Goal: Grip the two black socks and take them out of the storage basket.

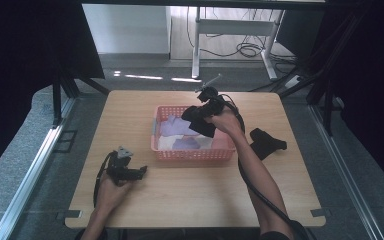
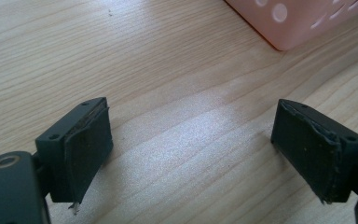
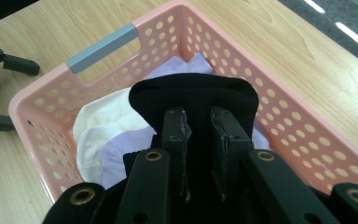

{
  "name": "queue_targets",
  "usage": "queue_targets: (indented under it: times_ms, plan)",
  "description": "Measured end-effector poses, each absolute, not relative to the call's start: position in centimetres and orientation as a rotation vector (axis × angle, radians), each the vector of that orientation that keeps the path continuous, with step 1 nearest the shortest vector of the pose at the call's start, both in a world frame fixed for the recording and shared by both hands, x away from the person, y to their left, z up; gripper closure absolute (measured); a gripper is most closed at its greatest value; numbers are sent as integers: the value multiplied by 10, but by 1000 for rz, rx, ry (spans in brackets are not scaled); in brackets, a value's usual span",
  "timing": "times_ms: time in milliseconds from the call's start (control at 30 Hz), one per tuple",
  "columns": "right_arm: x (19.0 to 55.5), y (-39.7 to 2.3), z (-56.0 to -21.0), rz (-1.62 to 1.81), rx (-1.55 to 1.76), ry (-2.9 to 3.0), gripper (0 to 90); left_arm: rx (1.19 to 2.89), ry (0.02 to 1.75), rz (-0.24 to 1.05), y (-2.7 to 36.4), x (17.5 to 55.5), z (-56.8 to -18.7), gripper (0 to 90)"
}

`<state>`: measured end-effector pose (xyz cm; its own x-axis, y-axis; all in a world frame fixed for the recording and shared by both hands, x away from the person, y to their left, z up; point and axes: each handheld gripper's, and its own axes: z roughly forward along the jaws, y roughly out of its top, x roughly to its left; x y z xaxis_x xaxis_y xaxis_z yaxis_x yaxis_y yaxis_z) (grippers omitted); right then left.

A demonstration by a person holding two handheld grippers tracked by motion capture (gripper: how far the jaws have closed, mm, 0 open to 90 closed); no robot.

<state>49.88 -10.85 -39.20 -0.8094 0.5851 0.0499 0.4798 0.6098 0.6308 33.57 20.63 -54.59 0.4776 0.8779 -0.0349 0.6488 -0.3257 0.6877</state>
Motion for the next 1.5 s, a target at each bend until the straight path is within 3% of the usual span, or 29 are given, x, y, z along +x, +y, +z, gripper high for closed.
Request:
queue_targets:
  times_ms: [467, 1500]
  plan:
    - [493, -147, -369, 963, 943, 2583, 768, 2083, 1257, 463, 206, 336, -546, 120]
    - [475, -264, -359, 906, 1171, 2373, 757, 2086, 1258, 461, 206, 336, -546, 120]
